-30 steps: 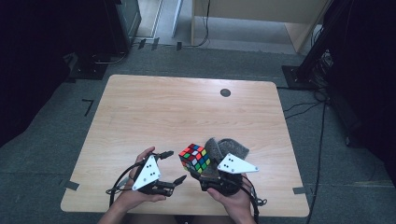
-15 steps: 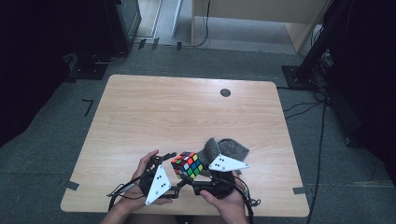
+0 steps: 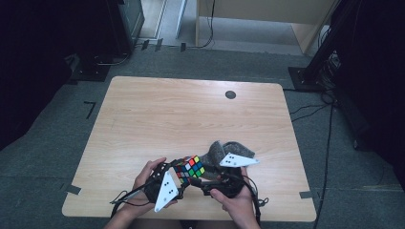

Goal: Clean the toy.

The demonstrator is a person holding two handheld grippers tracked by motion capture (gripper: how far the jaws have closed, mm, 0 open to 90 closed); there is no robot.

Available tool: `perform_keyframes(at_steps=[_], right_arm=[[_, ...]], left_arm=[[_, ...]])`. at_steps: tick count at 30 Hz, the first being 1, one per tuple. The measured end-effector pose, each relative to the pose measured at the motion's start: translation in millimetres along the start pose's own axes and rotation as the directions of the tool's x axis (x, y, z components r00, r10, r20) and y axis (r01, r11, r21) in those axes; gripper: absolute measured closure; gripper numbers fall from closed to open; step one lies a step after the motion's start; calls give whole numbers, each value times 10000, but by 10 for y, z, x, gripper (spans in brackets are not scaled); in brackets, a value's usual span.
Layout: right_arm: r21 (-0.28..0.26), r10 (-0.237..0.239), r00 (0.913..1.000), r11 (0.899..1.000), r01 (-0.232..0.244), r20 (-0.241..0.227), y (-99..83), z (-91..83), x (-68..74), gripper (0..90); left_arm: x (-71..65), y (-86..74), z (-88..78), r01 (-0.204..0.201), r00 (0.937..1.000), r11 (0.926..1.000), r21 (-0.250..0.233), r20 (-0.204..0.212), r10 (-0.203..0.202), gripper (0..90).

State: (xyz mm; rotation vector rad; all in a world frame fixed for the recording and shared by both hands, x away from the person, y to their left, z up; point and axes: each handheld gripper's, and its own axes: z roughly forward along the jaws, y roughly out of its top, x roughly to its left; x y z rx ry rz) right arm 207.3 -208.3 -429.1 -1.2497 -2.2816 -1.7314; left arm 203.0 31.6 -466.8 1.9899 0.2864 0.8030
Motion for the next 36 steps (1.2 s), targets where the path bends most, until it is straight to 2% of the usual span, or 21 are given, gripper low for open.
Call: perform_keyframes(at_steps=[3,5,6,7,8,10,11,12,13,15,18,19,20,21,22,24,26,28,30,32,36], right_arm=[[-933,206,9995,9955,-184,225,38,-156,-99,272],[-1304,194,9952,9914,-67,961,34,-215,-190,265],[-1351,-39,9859,9905,269,1672,14,-218,-239,267],[-1176,-444,9611,9899,791,2726,-29,-197,-305,290],[-1034,-724,9355,9880,1147,3459,-68,-169,-348,307],[-445,-1579,8403,9765,2110,5186,-198,-76,-472,324],[-295,-1678,8148,9749,2209,5550,-272,-23,-554,326],[-238,-1596,8215,9783,2059,5473,-299,1,-598,323],[-152,-1434,8423,9841,1769,5196,-325,37,-649,318],[54,-1387,8647,9878,1554,4827,-346,98,-691,304],[524,-1493,8709,9886,1413,4683,-377,191,-717,285],[830,-1581,8676,9874,1348,4715,-395,232,-728,280],[1053,-1651,8592,9859,1301,4842,-407,253,-733,280],[1323,-1777,8428,9830,1275,5081,-423,271,-739,280],[1419,-1778,8321,9825,1204,5254,-432,269,-745,280],[1178,-1610,8304,9863,1155,5334,-419,225,-736,280],[951,-1513,8150,9884,1183,5593,-392,165,-725,267],[959,-1333,8004,9909,950,5845,-384,137,-754,230],[1101,-1241,8042,9912,733,5812,-397,148,-797,222],[1370,-1220,8147,9892,528,5669,-419,182,-843,214],[1800,-1308,8122,9831,324,5685,-460,243,-878,223]], left_arm=[[119,-59,-2,923,9957,9957,25,71,-923,334],[181,-81,-13,1365,9905,9906,2,142,-1365,333],[218,-91,-22,1629,9865,9866,-39,179,-1628,334],[239,-95,-29,1779,9838,9840,-58,209,-1778,334],[262,-99,-39,1965,9802,9805,-90,255,-1962,333],[302,-113,-55,2316,9723,9727,-116,363,-2310,333],[313,-118,-58,2424,9694,9701,-103,411,-2418,333],[326,-124,-63,2577,9654,9662,-108,433,-2570,333],[334,-127,-64,2668,9629,9637,-119,448,-2661,333],[356,-135,-64,2964,9537,9550,-128,581,-2952,333],[372,-135,-67,3208,9452,9470,-153,687,-3191,333],[373,-133,-69,3216,9450,9468,-156,687,-3198,333],[373,-131,-73,3215,9451,9468,-176,675,-3197,333],[377,-128,-77,3226,9448,9463,-193,674,-3207,333],[381,-128,-79,3256,9436,9453,-189,695,-3236,333],[385,-132,-79,3282,9427,9445,-174,692,-3263,333],[386,-138,-72,3350,9402,9422,-99,697,-3335,333],[380,-142,-63,3397,9381,9405,-67,740,-3383,333],[375,-139,-59,3437,9360,9390,-48,819,-3422,334],[369,-131,-60,3421,9354,9397,-40,965,-3402,334],[368,-124,-60,3458,9321,9383,2,1146,-3435,335]])
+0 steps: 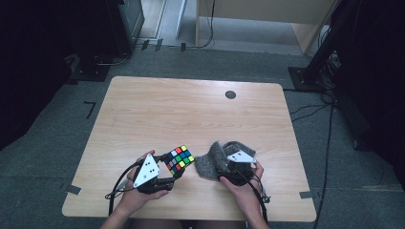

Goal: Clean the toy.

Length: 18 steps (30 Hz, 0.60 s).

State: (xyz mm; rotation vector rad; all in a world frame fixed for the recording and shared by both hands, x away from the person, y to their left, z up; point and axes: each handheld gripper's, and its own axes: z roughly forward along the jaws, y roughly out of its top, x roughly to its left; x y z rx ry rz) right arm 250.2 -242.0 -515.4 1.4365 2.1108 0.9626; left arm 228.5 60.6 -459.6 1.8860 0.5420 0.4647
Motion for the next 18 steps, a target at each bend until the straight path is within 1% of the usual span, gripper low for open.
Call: perform_keyframes(at_steps=[2,3,5,6,7,10,12,13,15,18], right_arm=[[167,236,9997,9996,-234,-99,-9,25,-13,217],[149,360,9992,9992,-357,-170,-17,35,-27,212],[23,235,9995,9997,-234,-212,-35,38,-34,209],[-83,246,9995,9997,-248,-202,-49,38,-32,210],[-172,198,9997,9997,-200,-128,-64,38,-22,216],[-125,169,9998,9998,-168,72,-59,42,5,226],[-146,166,9998,9998,-164,73,-62,38,10,254],[-211,146,9999,9997,-145,41,-68,32,8,293],[-369,122,9999,9992,-122,-2,-85,16,2,401],[-526,166,9999,9985,-167,-22,-105,-11,-4,563]], left_arm=[[0,0,-1,60,10000,10000,11,29,-60,335],[-4,2,-5,63,10000,10000,-24,-11,-63,335],[-7,13,-16,120,9999,9999,-115,-40,-120,335],[-3,20,-27,159,9999,9997,-178,-19,-159,335],[-2,24,-32,196,9998,9996,-224,-5,-196,334],[12,28,-46,337,9994,9990,-299,13,-336,334],[27,28,-51,428,9991,9986,-322,-16,-428,335],[33,27,-51,504,9987,9982,-333,9,-504,334],[33,25,-52,538,9985,9980,-322,1,-538,335],[4,28,-48,364,9993,9990,-268,-45,-365,334]])
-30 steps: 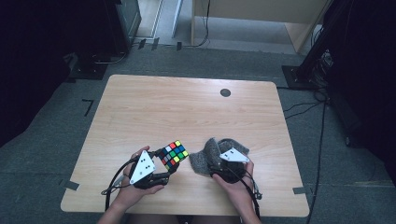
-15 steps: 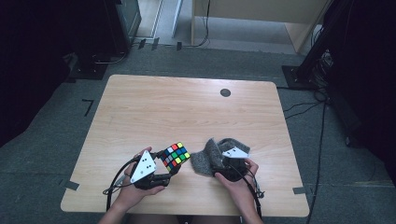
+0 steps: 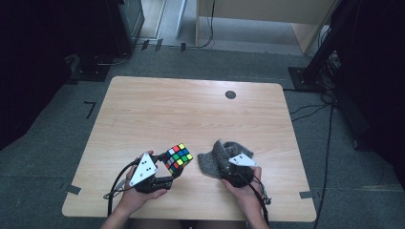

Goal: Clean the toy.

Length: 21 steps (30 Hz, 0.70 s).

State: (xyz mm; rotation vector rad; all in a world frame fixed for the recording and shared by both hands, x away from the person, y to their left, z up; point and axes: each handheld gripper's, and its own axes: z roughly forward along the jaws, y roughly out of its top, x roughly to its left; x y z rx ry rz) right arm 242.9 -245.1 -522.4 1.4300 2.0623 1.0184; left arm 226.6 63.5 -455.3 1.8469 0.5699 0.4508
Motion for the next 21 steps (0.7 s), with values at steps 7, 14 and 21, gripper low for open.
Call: perform_keyframes(at_steps=[7,14,21], right_arm=[[-306,414,9975,9986,-433,-576,-8,-50,-17,726],[-2767,717,9702,9512,-1363,-2314,295,-556,107,728],[-4306,-1171,9130,8999,-688,-3907,596,-1039,627,720]], left_arm=[[-28,-15,43,-122,9999,9998,184,76,120,335],[-75,-31,85,-324,9993,9990,314,170,318,335],[-204,-10,145,-844,9956,9958,361,449,827,335]])
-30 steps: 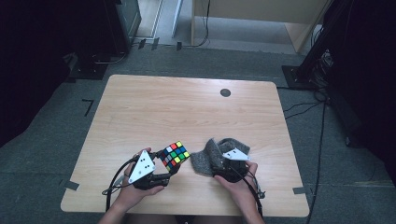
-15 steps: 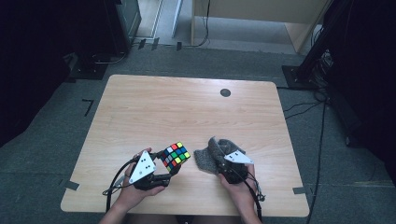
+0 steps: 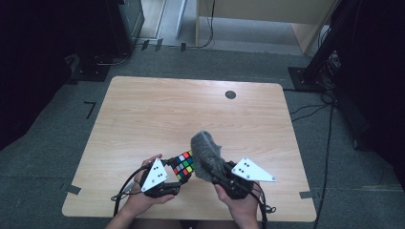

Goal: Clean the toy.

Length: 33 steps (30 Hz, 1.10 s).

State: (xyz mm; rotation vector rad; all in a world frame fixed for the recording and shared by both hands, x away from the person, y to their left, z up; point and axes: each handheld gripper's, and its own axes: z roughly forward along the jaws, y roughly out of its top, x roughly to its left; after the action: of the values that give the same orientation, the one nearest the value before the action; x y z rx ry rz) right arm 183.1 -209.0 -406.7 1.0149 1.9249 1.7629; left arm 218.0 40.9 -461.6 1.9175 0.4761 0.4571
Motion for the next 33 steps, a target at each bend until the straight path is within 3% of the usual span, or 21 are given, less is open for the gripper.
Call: perform_keyframes(at_steps=[4,5,7,10,13,15,17,18,19,20,22,25,27,30,31,33], right_arm=[[305,398,9965,9988,-376,-728,-55,71,27,718],[350,499,9963,9983,-476,-698,-71,74,-1,718],[339,752,9960,9967,-736,-483,-91,62,-83,717],[469,873,9959,9950,-884,250,-97,29,-202,717],[556,1041,9934,9927,-1068,485,-73,18,-223,714],[451,955,9954,9944,-957,48,-44,28,-149,710],[499,336,9972,9983,-303,-669,-7,60,14,708],[509,177,9969,9986,-138,-769,-1,67,56,708],[459,136,9955,9989,-93,-934,0,72,72,708],[295,400,9932,9989,-370,-1093,-4,66,32,709],[74,687,9938,9976,-683,-869,-19,33,-73,710],[83,759,9967,9971,-762,300,-36,-43,-228,711],[-17,851,9952,9964,-851,492,-15,-85,-250,710],[-828,896,9956,9924,-915,-255,52,-144,-140,710],[-862,641,9957,9938,-698,-670,74,-136,-64,710],[-726,358,9938,9964,-436,-1049,72,-103,23,710]], left_arm=[[-59,18,-9,-329,9995,9995,-14,-11,329,336],[-68,21,-17,-366,9993,9993,-45,-72,365,336],[-69,40,-48,-407,9992,9989,-238,-5,407,337],[-70,56,-63,-438,9990,9987,-276,1,438,337],[-66,43,-32,-437,9990,9990,-92,1,437,337],[-79,30,1,-448,9990,9990,71,-40,449,337],[-91,32,5,-534,9986,9985,140,-4,534,337],[-97,44,-4,-489,9988,9988,52,19,489,337],[-97,73,-30,-379,9993,9993,-72,74,379,336],[-98,104,-57,-354,9994,9992,-170,36,354,337],[-99,160,-109,-502,9987,9982,-324,-53,500,337],[-77,182,-160,-473,9989,9970,-613,28,475,337],[-61,180,-165,-419,9991,9971,-635,0,420,337],[-123,162,-108,-1073,9933,9942,-65,-439,1069,337],[-141,161,-97,-1169,9923,9931,0,-404,1168,337],[-168,168,-90,-1182,9926,9929,-131,-283,1178,338]])
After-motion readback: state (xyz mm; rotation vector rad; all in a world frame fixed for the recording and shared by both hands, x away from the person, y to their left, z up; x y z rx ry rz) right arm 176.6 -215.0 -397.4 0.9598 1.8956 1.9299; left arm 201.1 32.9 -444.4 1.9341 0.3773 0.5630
